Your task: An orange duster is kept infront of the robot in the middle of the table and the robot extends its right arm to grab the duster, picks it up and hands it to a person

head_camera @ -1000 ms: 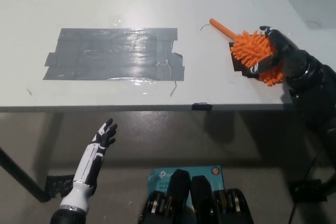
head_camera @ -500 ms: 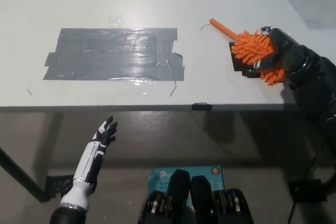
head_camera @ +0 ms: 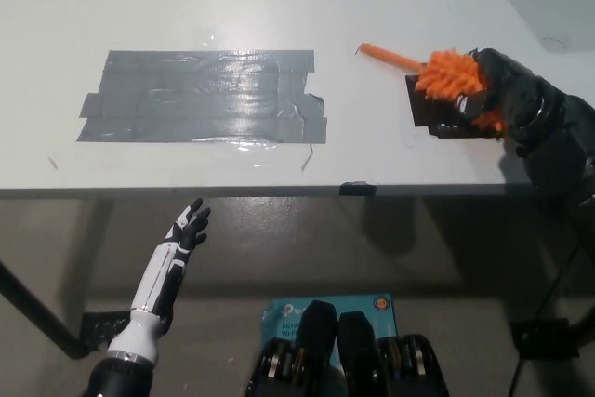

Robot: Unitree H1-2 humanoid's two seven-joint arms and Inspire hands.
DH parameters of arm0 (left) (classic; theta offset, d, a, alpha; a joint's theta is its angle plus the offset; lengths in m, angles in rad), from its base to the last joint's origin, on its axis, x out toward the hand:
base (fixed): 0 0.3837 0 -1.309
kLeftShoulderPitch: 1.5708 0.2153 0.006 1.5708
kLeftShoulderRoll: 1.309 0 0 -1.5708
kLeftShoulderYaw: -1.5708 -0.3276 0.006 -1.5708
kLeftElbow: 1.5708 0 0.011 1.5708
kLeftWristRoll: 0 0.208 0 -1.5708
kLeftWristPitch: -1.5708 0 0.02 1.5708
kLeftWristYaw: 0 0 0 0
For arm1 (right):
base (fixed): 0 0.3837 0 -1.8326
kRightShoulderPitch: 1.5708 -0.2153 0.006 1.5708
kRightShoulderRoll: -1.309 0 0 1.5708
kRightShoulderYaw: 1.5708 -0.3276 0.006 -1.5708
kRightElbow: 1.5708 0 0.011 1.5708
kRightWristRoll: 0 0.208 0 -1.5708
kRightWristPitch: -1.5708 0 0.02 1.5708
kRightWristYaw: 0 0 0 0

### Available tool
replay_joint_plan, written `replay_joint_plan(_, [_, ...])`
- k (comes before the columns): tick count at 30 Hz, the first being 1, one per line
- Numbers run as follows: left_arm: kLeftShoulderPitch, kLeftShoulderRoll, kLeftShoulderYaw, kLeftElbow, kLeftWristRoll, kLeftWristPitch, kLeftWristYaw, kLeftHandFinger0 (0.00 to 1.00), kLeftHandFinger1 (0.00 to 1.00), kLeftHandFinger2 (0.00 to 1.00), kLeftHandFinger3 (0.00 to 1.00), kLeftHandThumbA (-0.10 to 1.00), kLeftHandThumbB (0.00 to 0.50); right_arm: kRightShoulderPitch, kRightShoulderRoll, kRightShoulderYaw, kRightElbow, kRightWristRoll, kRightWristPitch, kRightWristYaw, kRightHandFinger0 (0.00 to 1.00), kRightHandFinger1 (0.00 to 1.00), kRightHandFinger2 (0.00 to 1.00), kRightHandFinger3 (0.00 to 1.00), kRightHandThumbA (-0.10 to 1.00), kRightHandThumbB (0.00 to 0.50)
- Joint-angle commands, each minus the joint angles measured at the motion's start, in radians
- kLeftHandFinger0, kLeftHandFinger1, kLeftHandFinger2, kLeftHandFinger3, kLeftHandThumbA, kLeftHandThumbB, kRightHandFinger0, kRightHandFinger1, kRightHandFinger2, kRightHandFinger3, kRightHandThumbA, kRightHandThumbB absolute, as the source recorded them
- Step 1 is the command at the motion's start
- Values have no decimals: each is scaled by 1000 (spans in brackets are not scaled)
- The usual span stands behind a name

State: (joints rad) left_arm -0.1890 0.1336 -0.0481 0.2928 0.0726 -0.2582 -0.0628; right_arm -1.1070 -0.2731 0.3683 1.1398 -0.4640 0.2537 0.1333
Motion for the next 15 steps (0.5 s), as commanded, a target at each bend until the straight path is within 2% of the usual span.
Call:
replay_joint_plan(1, [-19,16,7,-21,-4,-6,-8,1000,1000,1000,1000,1000,193,-30,-23,-3,11,8,-24,16,828,923,924,758,-100,203])
replay_joint_plan(2, [-19,17,7,-19,-1,-7,-7,1000,1000,1000,1000,1000,179,-32,-23,-3,10,7,-18,15,846,912,928,859,-100,197])
replay_joint_plan(3, [-19,17,6,-20,-2,-4,-7,1000,1000,1000,1000,1000,178,-31,-24,-4,6,7,-17,15,746,814,852,911,-100,186])
replay_joint_plan(4, [-19,17,6,-20,-3,-3,-8,1000,1000,1000,1000,1000,178,-30,-24,-5,3,8,-18,14,696,787,848,918,-100,186])
replay_joint_plan(5, [-21,17,7,-17,-3,-4,-7,1000,1000,1000,1000,1000,177,-28,-25,-8,2,11,-28,7,809,909,906,834,-100,189])
replay_joint_plan(7, [-23,18,8,-19,-5,-2,-7,1000,1000,1000,1000,1000,168,-28,-29,-11,-3,14,-43,5,879,956,915,611,-100,176])
replay_joint_plan(8, [-24,18,8,-20,-5,-1,-7,1000,1000,1000,1000,1000,168,-27,-31,-15,-8,17,-47,7,851,912,845,484,-100,176])
replay_joint_plan(9, [-25,17,8,-22,-5,2,-7,1000,1000,1000,1000,1000,163,-27,-33,-22,-16,24,-45,11,686,764,726,421,-100,179])
replay_joint_plan(10, [-28,17,8,-23,-5,5,-7,1000,1000,1000,1000,1000,163,-28,-34,-28,-22,29,-40,15,617,717,694,404,-100,180])
replay_joint_plan(11, [-29,17,8,-23,-8,6,-8,1000,1000,1000,1000,1000,162,-26,-38,-45,-31,46,-45,24,181,341,385,326,-100,190])
replay_joint_plan(12, [-29,17,9,-22,-8,6,-8,1000,1000,1000,1000,1000,162,-25,-40,-51,-34,53,-48,28,93,317,434,353,-100,191])
replay_joint_plan(13, [-29,16,9,-21,-11,5,-9,1000,1000,1000,1000,1000,161,-24,-44,-66,-35,70,-61,39,19,237,455,385,-100,192])
replay_joint_plan(14, [-29,16,10,-20,-11,5,-9,1000,1000,1000,1000,1000,158,-22,-48,-83,-38,88,-69,49,15,331,607,459,-100,194])
replay_joint_plan(15, [-29,16,9,-20,-10,5,-8,1000,1000,1000,1000,1000,159,-21,-50,-96,-41,101,-71,54,47,401,718,481,-100,196])
